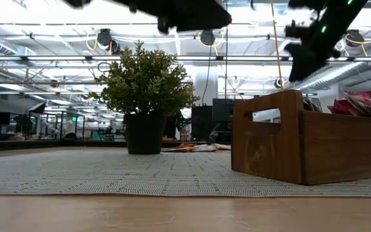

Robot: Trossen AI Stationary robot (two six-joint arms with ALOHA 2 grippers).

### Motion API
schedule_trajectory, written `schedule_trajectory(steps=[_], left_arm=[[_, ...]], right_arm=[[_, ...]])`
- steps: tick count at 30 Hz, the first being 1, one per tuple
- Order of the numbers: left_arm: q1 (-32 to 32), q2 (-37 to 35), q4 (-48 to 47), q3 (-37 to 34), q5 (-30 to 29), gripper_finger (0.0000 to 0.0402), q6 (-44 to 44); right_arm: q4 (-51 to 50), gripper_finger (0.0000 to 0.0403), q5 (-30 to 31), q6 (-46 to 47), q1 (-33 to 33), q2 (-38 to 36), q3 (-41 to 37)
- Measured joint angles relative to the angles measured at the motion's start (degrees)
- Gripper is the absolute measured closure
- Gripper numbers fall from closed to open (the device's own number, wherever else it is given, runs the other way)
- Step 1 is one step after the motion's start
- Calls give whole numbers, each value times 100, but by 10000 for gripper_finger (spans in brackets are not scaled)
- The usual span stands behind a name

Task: Pick & Place Tea
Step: Put the apple tea sachet into the brown organizer

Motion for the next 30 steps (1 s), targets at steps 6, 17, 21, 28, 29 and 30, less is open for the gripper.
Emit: schedule_trajectory(steps=[6, 17, 21, 28, 29, 30], left_arm=[[512, -466, 1514, -1375, 794, 279, -350], [641, -629, 1516, -1813, 1185, 279, -363], [646, -631, 1550, -1813, 1322, 279, -239], [646, -631, 1533, -1813, 1335, 279, -242], [646, -631, 1535, -1813, 1335, 279, -242], [646, -631, 1535, -1813, 1336, 279, -242]], right_arm=[[1374, 214, -2011, -356, -2190, -3, -759], [2136, 213, -3065, -71, -3978, 686, -1663], [2281, 213, -3235, 117, -4142, 800, -1837], [3109, 213, -3237, 491, -4234, 840, -2218], [3209, 213, -3237, 545, -4233, 866, -2277], [3291, 213, -3229, 592, -4235, 894, -2340]])
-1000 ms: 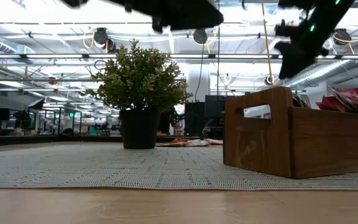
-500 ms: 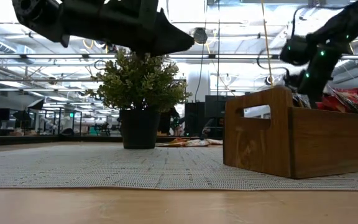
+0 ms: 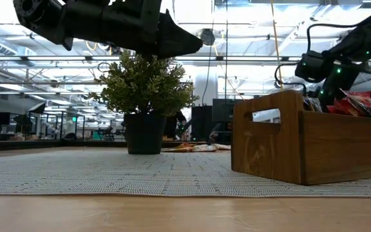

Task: Pick & Place Tea
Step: Put the apple tea sachet into the brown organizer

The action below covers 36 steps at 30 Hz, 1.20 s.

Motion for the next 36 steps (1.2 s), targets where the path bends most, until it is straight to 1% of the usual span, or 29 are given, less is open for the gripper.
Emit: schedule_trajectory(steps=[5, 10, 16, 22, 28, 32, 36], left_arm=[[0, 0, -10, 0, 1, 279, 0], [0, 0, -74, 0, 1, 279, 37], [4, 2, -258, 0, 1, 279, 118], [4, 2, -354, 0, 1, 279, 125], [4, 2, -354, 0, 1, 279, 129], [4, 2, -350, 0, 1, 279, 129], [4, 2, -348, 0, 1, 279, 129]], right_arm=[[411, 213, 1, 180, -50, 207, -289], [1076, 213, -1, 544, -48, 305, -531], [1558, 215, 4, 714, -45, 482, -583], [1647, 216, 177, 786, -43, 624, -583], [1778, 216, 164, 1086, -43, 639, -583], [1774, 218, 156, 1079, -43, 639, -583], [1771, 228, 155, 1072, -43, 639, -583]])
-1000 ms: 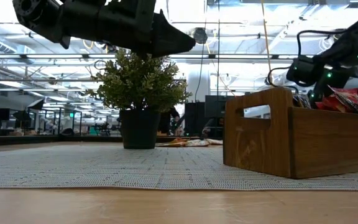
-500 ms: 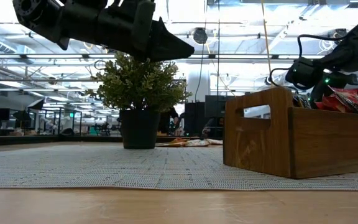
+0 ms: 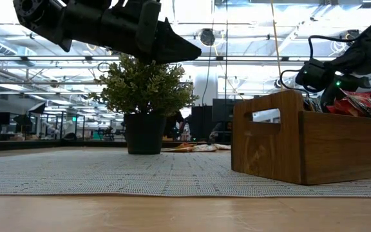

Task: Pick & Place Tea
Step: Put the apple tea sachet into the brown organizer

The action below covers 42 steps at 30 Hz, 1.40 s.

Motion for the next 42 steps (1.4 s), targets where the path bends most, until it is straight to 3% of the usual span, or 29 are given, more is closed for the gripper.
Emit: schedule_trajectory(steps=[24, 35, 42], left_arm=[[0, 2, 15, 0, 0, 279, 4], [0, 2, 15, 0, -2, 279, -2], [-1, 2, 12, 0, -2, 279, 0]], right_arm=[[291, 397, 157, -157, 55, 2, -174], [1945, 402, 471, -39, 212, -66, -832], [2035, 396, 447, -179, 455, -63, -859]])
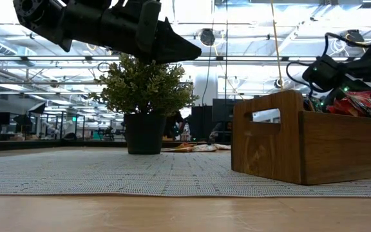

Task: Pick & Place Tea
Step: Put the apple tea sachet into the brown organizer

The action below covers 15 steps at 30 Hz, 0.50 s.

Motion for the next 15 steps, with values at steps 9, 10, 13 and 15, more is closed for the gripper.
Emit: schedule_trajectory(steps=[9, 10, 13, 15], left_arm=[[0, 3, -101, 2, 0, 279, 377], [-1, 4, -98, 2, 0, 279, 441], [14, 4, -91, 2, 0, 279, 508], [43, 4, -91, 2, 0, 279, 507]], right_arm=[[1691, 372, -1494, -812, 1318, 2, -9], [2175, 372, -1617, -929, 1479, 2, -9], [3174, 379, -1655, -1426, 1859, -3, 165], [2862, 386, -1652, -1933, 2015, -70, 590]])
